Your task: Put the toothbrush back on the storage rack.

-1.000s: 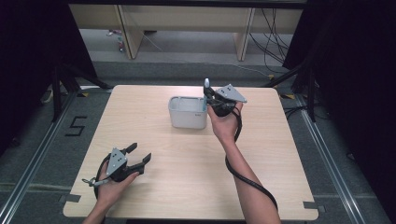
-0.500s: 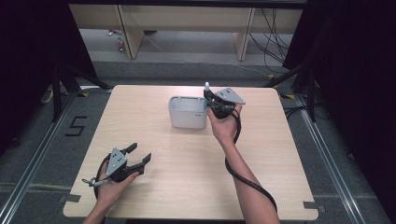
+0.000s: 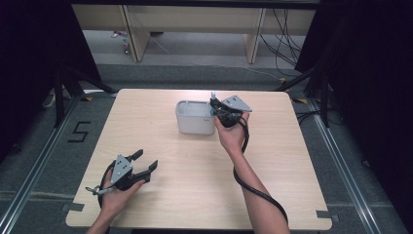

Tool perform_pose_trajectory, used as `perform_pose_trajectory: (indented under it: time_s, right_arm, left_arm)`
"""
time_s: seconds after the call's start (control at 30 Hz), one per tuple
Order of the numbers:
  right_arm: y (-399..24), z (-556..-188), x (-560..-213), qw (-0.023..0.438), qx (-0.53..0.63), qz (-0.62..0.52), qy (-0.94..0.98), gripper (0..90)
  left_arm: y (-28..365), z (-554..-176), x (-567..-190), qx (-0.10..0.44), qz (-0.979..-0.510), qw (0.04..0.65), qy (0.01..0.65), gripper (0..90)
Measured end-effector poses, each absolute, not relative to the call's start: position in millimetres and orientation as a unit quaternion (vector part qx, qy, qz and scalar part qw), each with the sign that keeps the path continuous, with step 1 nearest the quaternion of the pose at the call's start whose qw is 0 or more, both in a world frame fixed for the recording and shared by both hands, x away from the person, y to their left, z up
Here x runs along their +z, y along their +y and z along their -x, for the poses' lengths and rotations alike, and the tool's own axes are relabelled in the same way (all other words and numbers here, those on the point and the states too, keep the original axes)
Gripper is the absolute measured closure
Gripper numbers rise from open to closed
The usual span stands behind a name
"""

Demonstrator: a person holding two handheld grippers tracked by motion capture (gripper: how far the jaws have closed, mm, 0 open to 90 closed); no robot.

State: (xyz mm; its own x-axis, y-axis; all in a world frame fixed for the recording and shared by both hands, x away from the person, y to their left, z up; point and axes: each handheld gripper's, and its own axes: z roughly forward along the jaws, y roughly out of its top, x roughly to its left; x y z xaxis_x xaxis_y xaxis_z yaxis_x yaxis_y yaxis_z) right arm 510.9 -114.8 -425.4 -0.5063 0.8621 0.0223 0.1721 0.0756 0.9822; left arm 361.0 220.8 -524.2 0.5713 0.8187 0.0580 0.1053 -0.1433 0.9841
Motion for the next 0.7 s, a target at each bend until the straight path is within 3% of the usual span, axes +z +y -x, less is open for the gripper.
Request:
perform_pose_trajectory:
  time_s: [0.7]
  right_arm:
    - [-113, -514, -446, 0.295, 0.543, -0.395, 0.679, 83.9]
  left_arm:
    - [221, -361, -524, 0.317, -0.686, 0.562, 0.336, 28.9]
